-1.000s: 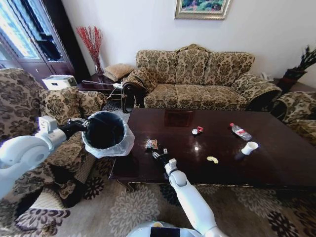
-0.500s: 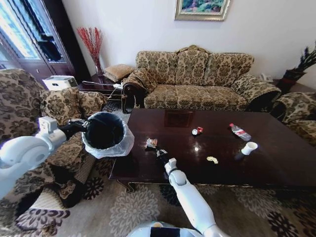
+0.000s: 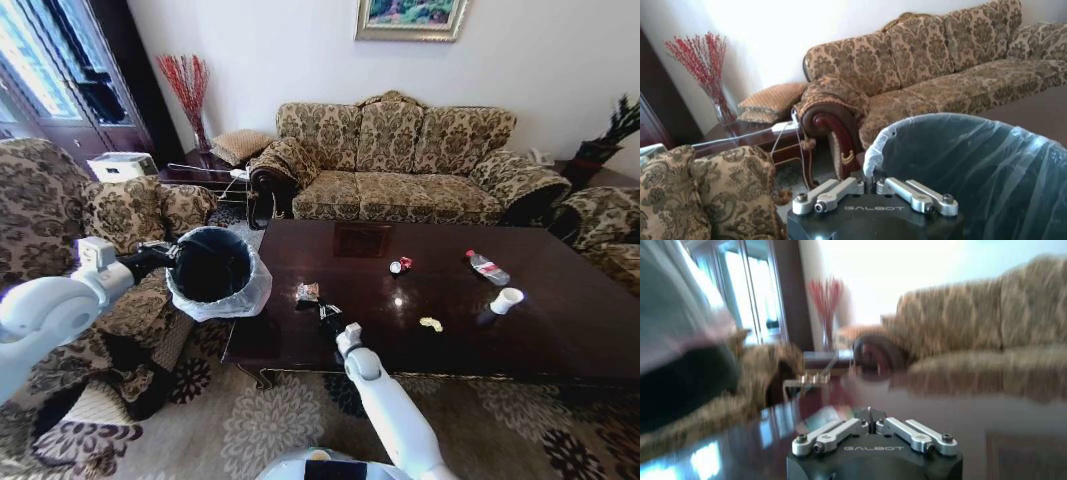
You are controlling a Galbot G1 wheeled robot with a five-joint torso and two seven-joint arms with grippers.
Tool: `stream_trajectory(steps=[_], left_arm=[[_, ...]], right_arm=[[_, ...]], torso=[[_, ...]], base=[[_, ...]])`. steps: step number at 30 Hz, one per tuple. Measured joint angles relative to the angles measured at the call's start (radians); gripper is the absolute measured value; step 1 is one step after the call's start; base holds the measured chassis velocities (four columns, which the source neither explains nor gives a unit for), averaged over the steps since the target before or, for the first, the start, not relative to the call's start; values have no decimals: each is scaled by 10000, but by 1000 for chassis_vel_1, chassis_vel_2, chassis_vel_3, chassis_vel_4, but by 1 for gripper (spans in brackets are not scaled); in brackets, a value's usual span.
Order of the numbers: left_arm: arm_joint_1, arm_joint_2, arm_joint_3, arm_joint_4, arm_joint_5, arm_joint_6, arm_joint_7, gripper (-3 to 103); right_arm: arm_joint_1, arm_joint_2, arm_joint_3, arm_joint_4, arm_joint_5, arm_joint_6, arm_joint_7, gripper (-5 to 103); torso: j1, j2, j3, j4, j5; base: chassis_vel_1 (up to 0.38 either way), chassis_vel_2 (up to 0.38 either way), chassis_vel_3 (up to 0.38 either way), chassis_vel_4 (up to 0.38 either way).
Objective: Move to the front of the table and place the trash on the table into the trash bin.
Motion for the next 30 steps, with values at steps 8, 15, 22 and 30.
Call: stream_trajectory(steps=[8,15,22,30], left_arm=[[184,128,-6,-25,-134,-5,-9,4],[144,162,48,-245,-221,6,-48,4],[213,98,43,-335,-198,21,-53,4],[192,190,125,-107,-171,-7,8,4]], right_arm=[[-1203,-1171,726,3765,1063,-133,-449,0],[-1348,-975,767,2536,682,89,-910,5],[-312,-380,181,1326,383,-688,-522,27],[556,358,-601,196,146,-1706,899,59]], torso=[[-5,6,-7,3,-8],[-4,7,-6,0,2],[-5,8,-7,6,-10],[-4,9,-6,1,-8]], base=[[0,0,0,0],[0,0,0,0],[0,0,0,0],[0,0,0,0]])
